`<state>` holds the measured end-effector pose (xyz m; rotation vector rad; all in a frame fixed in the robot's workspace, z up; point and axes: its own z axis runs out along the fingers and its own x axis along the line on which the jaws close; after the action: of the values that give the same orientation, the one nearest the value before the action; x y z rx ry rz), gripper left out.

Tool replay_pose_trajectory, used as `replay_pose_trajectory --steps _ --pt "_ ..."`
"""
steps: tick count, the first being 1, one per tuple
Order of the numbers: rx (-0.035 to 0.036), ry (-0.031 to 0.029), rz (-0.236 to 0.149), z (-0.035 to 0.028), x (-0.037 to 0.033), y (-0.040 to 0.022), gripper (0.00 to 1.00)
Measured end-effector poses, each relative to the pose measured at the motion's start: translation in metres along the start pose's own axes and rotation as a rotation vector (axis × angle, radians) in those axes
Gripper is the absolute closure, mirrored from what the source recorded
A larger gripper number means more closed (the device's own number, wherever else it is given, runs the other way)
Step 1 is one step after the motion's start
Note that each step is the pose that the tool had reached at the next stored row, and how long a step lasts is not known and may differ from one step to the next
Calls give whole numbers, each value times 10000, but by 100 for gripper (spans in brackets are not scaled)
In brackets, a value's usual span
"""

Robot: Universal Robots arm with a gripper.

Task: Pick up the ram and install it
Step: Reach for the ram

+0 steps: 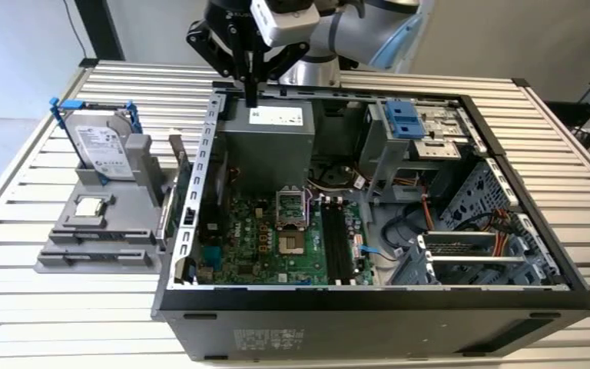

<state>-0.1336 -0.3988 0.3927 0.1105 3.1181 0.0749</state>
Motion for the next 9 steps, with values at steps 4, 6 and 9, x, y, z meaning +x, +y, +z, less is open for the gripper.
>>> replay_pose_trajectory --steps 4,6,9 --pt "-1 -1 -1 -1 48 -3 100" --pt "-1 -1 -2 -1 74 -5 100" --pt "-1 -1 -2 -2 105 -7 100"
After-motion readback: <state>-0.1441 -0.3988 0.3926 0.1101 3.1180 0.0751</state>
